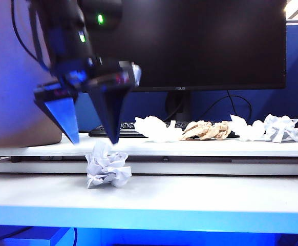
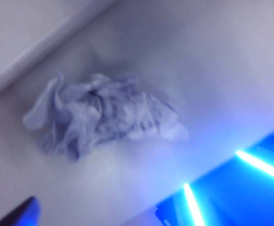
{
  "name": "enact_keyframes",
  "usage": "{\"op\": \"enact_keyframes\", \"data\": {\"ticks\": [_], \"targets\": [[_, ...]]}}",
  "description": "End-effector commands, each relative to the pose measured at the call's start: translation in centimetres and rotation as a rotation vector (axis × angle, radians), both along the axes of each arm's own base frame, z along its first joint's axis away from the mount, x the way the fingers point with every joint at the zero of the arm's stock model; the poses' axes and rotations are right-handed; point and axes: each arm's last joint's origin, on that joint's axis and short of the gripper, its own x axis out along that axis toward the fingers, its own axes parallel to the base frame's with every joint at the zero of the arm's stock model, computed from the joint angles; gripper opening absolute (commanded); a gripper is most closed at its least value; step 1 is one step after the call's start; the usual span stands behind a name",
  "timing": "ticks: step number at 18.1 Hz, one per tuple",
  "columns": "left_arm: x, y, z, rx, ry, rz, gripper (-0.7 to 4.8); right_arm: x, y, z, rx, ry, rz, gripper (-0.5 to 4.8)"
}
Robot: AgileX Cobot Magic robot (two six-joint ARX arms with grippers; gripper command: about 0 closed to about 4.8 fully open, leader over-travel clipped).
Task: Pick up all paper balls from the table and place them in the pink trash can.
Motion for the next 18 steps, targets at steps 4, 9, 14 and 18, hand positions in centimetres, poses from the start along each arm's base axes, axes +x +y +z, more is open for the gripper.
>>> {"op": "enact_keyframes", "data": {"ticks": [4,9,14,18], "targets": [[1.7,-1.4,-2.3,-0.034,-0.028,0.031,4.75,0.0,0.0,0.0,-0.026,-0.025,0.002,-0.01],[2.7,-2.0,-3.1,-0.058,-0.081,0.047,4.45,0.0,0.0,0.0,-0.029,-0.027,0.002,-0.01],[2.9,-2.1,-3.8,-0.048,-0.075,0.035,-0.06,0.1,-0.1,0.2,-0.046,-0.051,-0.016,-0.01],[2.4,-2.0,-2.4,-0.107,-0.069,0.017,-0.06,0.1,-0.1,0.3,-0.046,-0.061,-0.020,-0.01]]}}
